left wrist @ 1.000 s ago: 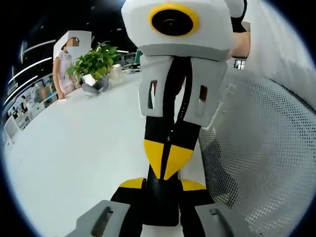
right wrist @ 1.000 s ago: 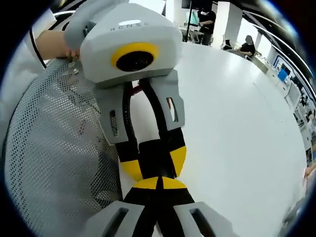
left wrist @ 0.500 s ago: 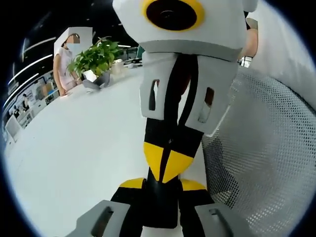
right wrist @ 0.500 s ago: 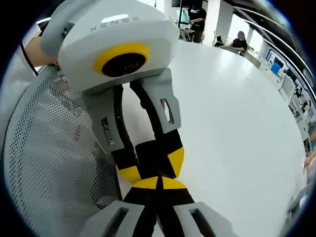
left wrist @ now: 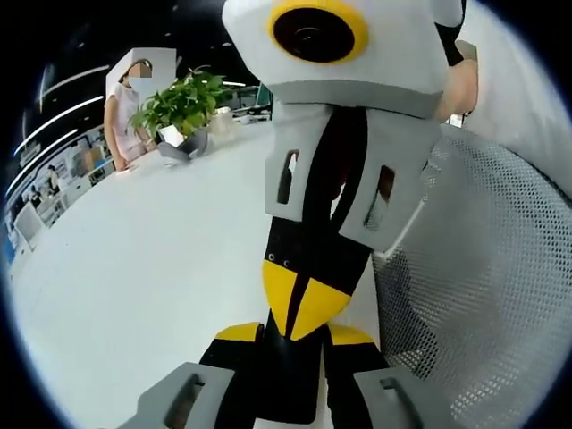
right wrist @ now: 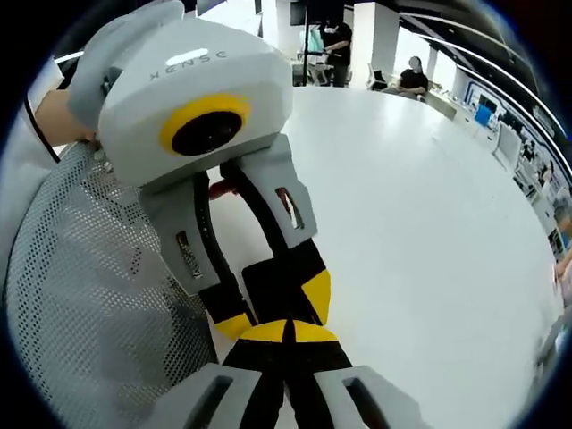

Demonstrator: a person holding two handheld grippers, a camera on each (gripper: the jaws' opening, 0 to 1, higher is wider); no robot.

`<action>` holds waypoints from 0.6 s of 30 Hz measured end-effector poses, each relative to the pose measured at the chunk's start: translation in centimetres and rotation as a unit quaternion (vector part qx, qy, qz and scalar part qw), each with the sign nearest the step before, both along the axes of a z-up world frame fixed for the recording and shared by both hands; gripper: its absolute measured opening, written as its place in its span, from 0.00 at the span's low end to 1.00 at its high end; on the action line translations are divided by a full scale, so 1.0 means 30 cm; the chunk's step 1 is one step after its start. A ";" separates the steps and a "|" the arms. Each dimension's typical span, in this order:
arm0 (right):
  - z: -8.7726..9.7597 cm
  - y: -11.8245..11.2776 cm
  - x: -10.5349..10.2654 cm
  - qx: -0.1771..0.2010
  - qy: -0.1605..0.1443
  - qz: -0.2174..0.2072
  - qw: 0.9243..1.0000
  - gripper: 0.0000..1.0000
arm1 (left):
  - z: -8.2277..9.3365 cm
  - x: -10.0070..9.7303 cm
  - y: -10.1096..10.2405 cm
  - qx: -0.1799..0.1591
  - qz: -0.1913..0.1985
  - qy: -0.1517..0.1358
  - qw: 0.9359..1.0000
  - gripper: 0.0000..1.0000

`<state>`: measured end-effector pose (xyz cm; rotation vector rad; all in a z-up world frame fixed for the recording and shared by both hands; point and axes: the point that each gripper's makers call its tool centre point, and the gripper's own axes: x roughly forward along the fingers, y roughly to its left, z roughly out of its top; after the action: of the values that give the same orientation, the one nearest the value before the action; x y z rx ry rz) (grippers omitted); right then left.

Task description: Press the specified remote control buttons in sequence, fully releasing each button before pressing the next.

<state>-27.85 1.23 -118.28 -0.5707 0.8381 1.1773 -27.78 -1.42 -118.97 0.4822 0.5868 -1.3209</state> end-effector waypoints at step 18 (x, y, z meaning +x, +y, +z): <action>0.014 -0.133 -0.028 0.049 -0.025 0.041 0.998 0.03 | -0.004 0.002 -0.007 0.012 0.004 0.004 1.000 0.25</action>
<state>-28.69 -2.77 -117.84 -0.5544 0.7162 1.2671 -27.72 -1.64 -119.10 0.4940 0.6114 -1.3096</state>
